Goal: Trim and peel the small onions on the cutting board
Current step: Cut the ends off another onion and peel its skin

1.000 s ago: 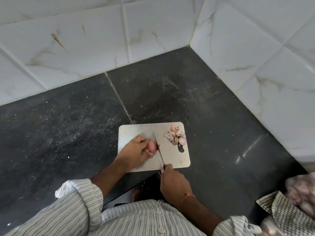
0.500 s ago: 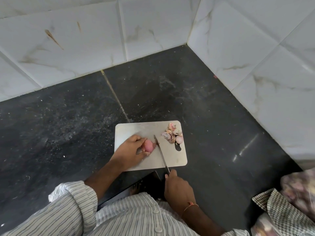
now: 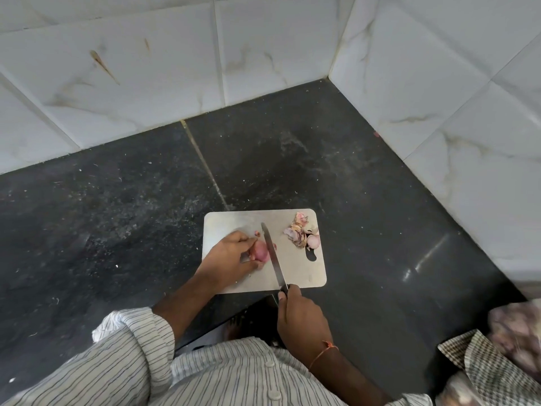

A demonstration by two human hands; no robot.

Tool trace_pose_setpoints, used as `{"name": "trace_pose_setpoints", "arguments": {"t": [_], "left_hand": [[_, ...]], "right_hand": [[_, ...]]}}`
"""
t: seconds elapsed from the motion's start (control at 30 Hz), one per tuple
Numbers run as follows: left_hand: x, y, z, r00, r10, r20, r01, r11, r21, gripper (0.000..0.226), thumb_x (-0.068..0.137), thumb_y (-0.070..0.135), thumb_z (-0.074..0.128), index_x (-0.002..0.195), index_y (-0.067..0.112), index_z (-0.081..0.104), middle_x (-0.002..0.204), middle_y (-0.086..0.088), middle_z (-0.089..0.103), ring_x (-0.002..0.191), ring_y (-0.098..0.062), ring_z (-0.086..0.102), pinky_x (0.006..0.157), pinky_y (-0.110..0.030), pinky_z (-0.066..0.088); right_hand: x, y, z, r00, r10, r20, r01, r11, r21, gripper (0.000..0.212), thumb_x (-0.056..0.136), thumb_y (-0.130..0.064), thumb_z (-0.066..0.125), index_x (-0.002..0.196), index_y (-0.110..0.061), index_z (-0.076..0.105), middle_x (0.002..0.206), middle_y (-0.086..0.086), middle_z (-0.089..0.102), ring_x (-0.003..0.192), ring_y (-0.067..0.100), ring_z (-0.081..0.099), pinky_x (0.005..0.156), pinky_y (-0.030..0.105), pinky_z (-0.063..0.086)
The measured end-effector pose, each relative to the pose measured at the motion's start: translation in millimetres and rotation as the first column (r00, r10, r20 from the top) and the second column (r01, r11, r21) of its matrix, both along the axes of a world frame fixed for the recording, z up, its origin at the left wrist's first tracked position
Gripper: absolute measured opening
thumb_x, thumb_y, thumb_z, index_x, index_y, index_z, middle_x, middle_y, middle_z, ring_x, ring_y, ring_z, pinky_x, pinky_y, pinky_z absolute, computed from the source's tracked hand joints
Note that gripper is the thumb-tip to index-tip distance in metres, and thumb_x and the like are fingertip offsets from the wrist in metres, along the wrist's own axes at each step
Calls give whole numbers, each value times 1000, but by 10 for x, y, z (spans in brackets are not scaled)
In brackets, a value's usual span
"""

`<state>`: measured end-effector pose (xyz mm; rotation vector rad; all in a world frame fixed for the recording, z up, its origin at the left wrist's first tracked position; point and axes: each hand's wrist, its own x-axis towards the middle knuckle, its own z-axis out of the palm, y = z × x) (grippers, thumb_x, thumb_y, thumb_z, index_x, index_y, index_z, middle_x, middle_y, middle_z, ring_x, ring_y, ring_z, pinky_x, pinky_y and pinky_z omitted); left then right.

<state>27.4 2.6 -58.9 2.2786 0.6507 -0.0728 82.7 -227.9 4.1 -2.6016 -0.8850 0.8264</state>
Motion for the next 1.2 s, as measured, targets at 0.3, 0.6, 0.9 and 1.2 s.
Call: {"name": "trace_pose_setpoints", "arguments": {"t": [0.3,0.6,0.9,1.2], "left_hand": [[67,-44,85,999,-10,-44,9,1000,-22,71,94,48,78,155,20,56,128,16,49,109,-5,53,100,-15,41],[79,-12,110,998,-51,-37,52,998,41,63,93,52,77,146,21,64,129,8,55,111,-10,55,103,-25,49],[107,-6,167,993,-98,-59,103,991,89,59,94,49,76,143,16,66,134,1,55,119,-18,58,106,-28,48],[105,-42,188,995,-74,-67,79,994,70,72,95,49,76,155,14,56,139,2,55,123,-17,56,111,-28,46]], "right_hand": [[80,151,46,999,33,-7,-33,999,-25,20,113,-39,33,102,-24,40,88,0,67,76,25,67,63,40,51],[60,116,36,997,47,-61,-49,998,-43,20,113,-40,33,102,-24,40,80,-5,60,70,22,62,61,38,47],[187,383,-18,997,77,3,-77,996,-50,18,112,-37,34,103,-21,36,90,7,72,81,31,72,63,37,48],[45,59,-169,997,33,-64,-38,996,-78,15,112,-37,33,106,-24,37,93,6,72,84,33,73,68,44,56]]}}
